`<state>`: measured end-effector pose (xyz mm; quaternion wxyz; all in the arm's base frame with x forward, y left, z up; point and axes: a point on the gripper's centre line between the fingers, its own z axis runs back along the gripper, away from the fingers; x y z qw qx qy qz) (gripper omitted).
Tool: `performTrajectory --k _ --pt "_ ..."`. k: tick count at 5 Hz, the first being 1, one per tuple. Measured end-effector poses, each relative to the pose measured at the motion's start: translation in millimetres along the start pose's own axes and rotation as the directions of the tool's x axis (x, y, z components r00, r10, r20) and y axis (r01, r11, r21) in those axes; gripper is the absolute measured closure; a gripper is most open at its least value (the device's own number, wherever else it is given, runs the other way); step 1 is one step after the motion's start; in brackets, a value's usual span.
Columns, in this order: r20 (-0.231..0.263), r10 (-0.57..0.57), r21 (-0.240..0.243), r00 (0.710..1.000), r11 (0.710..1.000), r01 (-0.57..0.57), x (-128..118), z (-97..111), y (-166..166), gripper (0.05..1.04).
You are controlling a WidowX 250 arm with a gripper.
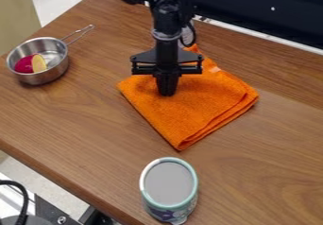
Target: Put the orange cloth to the bottom of the table
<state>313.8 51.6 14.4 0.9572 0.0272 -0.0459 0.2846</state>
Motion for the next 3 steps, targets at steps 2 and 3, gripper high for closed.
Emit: performTrajectory --k 2,3 --pt "-0.038 0.011 -0.02 0.999 1.0 -0.012 -2 5 29 1.031" --pt "-0.03 0.019 -0.021 0.999 1.0 -0.02 0 5 40 1.031"
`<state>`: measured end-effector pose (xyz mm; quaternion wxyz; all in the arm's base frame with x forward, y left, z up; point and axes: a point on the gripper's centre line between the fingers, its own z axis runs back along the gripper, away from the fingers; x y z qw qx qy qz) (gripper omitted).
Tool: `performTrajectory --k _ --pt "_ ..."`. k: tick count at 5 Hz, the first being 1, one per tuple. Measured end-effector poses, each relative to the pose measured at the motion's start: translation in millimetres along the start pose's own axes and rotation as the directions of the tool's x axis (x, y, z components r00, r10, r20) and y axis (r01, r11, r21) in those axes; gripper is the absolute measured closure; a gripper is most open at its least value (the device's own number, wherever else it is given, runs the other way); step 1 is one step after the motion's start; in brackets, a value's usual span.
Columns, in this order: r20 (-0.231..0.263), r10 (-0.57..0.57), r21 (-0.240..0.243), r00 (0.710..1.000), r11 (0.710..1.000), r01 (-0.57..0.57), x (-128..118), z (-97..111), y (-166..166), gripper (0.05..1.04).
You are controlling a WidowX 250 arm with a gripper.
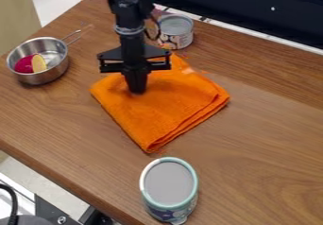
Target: Put the orange cloth to the bottom of the table
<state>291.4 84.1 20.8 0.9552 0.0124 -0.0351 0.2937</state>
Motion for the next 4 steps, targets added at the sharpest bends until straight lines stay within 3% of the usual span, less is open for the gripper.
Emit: performTrajectory --k 2,3,4 --pt "0.009 0.055 0.034 0.998 0.998 -0.056 -5 -8 13 1.031" --pt "-0.01 0.086 0.031 0.996 0.996 -0.085 -8 -9 19 1.031" --pt "-0.007 0.174 0.043 0.985 0.984 -0.173 -14 -7 30 1.031"
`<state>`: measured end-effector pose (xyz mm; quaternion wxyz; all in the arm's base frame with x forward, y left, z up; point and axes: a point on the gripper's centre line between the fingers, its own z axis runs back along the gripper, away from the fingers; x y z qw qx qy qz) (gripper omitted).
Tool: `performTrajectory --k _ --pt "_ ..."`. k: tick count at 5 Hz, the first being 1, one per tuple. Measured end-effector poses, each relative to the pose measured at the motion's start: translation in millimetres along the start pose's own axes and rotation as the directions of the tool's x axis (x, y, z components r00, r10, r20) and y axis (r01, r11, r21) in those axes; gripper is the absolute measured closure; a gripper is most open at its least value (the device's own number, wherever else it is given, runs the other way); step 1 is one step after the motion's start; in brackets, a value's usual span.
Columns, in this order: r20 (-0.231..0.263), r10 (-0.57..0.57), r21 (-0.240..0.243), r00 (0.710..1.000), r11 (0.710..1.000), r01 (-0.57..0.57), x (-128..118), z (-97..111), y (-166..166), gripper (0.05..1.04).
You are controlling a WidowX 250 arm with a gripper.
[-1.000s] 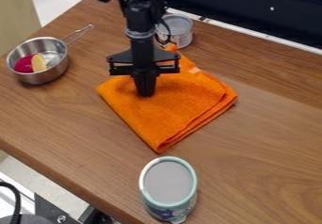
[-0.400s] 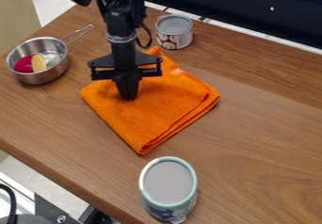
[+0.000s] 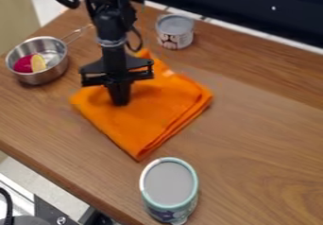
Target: Put the orange cloth to the bottom of the table
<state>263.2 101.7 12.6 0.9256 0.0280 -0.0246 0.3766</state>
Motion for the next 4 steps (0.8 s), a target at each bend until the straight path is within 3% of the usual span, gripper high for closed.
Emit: performTrajectory --k 1,3,4 --pt "-0.01 0.104 0.027 0.995 0.994 -0.104 -2 0 14 1.031" --pt "0.02 0.115 0.027 0.993 0.993 -0.116 -12 3 36 1.031" --pt "0.01 0.091 0.037 0.996 0.995 -0.092 -16 1 41 1.031"
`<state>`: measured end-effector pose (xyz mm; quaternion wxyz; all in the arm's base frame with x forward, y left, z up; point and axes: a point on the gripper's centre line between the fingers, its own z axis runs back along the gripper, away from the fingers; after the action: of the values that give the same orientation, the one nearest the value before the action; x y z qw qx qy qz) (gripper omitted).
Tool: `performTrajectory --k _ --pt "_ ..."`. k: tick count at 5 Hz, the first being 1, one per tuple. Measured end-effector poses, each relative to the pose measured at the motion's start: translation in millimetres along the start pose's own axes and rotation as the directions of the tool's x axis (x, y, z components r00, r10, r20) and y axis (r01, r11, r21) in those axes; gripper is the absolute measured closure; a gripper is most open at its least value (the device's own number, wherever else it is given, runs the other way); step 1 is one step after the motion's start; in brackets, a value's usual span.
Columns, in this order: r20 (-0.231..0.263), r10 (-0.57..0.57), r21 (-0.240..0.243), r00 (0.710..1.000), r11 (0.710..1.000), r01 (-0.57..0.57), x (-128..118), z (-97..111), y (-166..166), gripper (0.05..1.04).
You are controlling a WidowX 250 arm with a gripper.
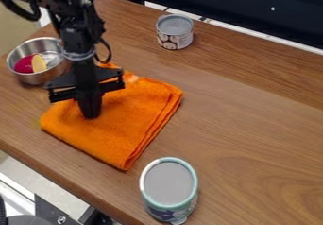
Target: Put the orange cloth to the bottom of the table
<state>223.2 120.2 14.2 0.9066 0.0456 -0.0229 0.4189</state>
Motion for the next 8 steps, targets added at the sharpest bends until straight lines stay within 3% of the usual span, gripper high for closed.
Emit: performTrajectory --k 2,4,5,7,8 --pt "-0.036 -0.017 0.018 0.999 1.0 0.017 -3 1 6 1.031" --pt "-0.06 0.008 -0.022 0.998 1.0 -0.01 3 10 0 1.031" --pt "-0.054 0.003 -0.053 0.999 0.999 -0.006 0 30 1 1.031" --pt "-0.124 0.013 -0.059 0.992 0.998 -0.02 -1 47 -1 1.031" --pt "-0.123 0.038 -0.066 0.992 0.997 -0.047 4 55 -6 1.019"
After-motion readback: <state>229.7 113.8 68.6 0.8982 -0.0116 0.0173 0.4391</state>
